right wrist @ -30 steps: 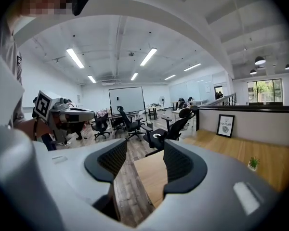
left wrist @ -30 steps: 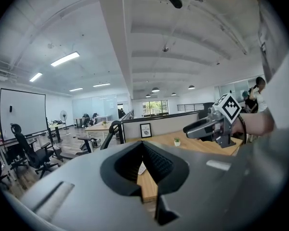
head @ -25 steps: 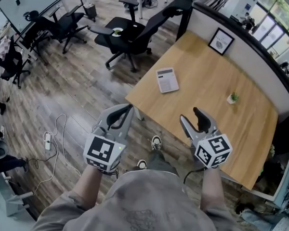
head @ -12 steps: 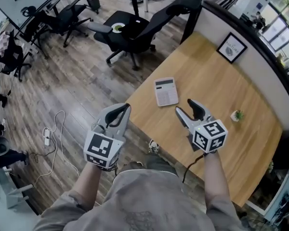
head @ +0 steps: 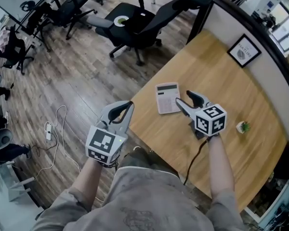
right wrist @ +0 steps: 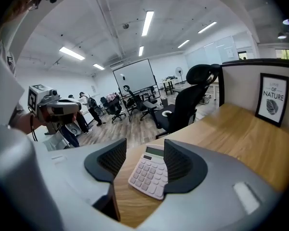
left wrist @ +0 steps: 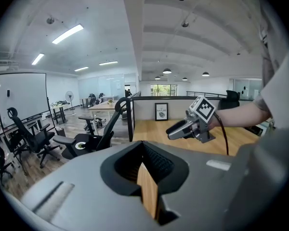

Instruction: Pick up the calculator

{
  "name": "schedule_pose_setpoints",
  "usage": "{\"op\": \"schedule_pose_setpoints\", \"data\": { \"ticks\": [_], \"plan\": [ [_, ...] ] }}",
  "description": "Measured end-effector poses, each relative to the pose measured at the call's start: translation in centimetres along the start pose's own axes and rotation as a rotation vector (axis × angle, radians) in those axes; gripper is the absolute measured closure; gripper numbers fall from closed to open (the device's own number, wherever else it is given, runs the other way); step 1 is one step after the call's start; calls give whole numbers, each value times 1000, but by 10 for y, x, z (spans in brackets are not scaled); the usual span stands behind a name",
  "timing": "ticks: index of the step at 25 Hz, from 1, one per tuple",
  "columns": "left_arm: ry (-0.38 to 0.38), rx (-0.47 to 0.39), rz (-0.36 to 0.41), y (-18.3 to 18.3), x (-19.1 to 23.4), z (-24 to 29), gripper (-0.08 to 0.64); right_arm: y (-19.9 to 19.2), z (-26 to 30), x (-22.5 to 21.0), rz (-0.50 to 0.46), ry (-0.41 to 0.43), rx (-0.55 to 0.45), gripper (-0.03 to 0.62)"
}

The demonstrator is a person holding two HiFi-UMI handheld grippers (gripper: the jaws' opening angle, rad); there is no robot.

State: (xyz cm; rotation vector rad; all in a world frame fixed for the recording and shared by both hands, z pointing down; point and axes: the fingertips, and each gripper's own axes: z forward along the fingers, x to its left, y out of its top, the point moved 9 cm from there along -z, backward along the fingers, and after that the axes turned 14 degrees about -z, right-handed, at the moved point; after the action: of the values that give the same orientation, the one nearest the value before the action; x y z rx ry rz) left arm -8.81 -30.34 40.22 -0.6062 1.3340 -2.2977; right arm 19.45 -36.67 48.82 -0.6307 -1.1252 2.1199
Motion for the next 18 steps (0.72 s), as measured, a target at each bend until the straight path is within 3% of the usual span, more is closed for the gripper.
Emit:
{"op": "schedule_pose_setpoints", "data": {
  "ticks": [4, 14, 18],
  "plan": [
    [-15, 32, -13, -6, 13, 25, 558, -4, 26, -28, 39, -15, -17, 354],
    [-67, 124, -23, -37, 50, 85, 558, -38, 95, -73, 73, 105, 118, 336],
    [-68, 145, -27, -52, 68, 100, 558, -47, 120, -83, 83, 193, 166, 333]
  ]
}}
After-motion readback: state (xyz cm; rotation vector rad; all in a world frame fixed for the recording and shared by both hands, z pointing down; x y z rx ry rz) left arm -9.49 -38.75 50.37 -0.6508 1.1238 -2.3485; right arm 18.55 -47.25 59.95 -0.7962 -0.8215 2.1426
